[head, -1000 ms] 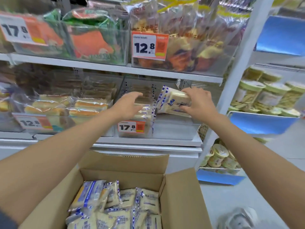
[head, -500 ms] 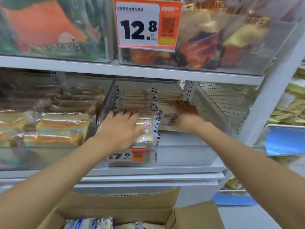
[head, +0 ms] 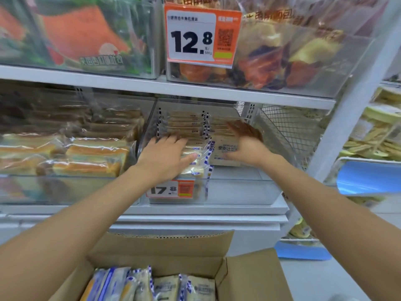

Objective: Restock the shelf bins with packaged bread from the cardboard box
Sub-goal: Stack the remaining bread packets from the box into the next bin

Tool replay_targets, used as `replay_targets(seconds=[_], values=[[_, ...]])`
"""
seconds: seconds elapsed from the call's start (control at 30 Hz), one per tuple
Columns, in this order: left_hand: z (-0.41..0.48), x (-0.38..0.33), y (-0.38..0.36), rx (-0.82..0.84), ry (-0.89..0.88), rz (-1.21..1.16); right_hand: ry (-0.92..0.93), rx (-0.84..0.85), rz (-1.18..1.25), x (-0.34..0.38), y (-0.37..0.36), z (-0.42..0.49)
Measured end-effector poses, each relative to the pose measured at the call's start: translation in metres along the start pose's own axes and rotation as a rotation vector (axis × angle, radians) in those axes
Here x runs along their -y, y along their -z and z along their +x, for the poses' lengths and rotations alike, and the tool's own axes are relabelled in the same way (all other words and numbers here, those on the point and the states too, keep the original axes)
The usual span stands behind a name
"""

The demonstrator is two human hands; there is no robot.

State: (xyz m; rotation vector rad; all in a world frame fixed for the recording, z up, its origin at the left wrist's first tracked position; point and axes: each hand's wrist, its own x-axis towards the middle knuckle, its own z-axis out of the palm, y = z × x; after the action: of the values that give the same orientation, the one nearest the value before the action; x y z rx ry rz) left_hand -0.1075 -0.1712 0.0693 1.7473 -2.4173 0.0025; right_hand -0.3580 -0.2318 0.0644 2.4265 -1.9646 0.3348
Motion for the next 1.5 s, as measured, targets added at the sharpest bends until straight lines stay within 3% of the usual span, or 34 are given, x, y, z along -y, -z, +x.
replay_targets(seconds=[0.17,0.27,0.4,0.53,0.7,0.83,0.97,1.03,1.2,1.33,1.5], values=[[-0.041,-0.014,0.013,-0.281,0.002,-0.340,0.118,-0.295,0.208,0.044,0.013,-0.069],[-0.084,-0.018,0.005,-0.257,0.029,-0.376,0.168,-0.271,0.295,0.078,0.000,-0.115],[-0.137,-0.003,-0.049,0.043,0.118,-0.421,0.153,-0.056,0.359,0.108,-0.059,-0.169],[-0.192,0.034,-0.114,0.282,0.259,-0.465,0.053,0.314,0.420,0.122,-0.144,-0.217],[-0.248,0.084,-0.168,0.358,0.468,-0.562,-0.063,0.733,0.457,0.138,-0.247,-0.255],[-0.272,0.106,-0.193,0.381,0.528,-0.618,0.008,0.900,0.312,0.155,-0.307,-0.275],[-0.278,0.113,-0.206,0.359,0.582,-0.658,0.195,0.785,0.022,0.155,-0.325,-0.287],[-0.278,0.112,-0.209,0.340,0.607,-0.710,0.221,0.768,0.025,0.150,-0.324,-0.287],[-0.278,0.098,-0.201,0.326,0.626,-0.794,0.031,0.817,0.432,0.134,-0.295,-0.278],[-0.266,0.086,-0.186,0.265,0.626,-0.881,-0.021,0.575,0.587,0.118,-0.238,-0.253],[-0.252,0.070,-0.160,0.468,0.574,-1.117,-0.018,0.561,0.904,0.150,-0.181,-0.228]])
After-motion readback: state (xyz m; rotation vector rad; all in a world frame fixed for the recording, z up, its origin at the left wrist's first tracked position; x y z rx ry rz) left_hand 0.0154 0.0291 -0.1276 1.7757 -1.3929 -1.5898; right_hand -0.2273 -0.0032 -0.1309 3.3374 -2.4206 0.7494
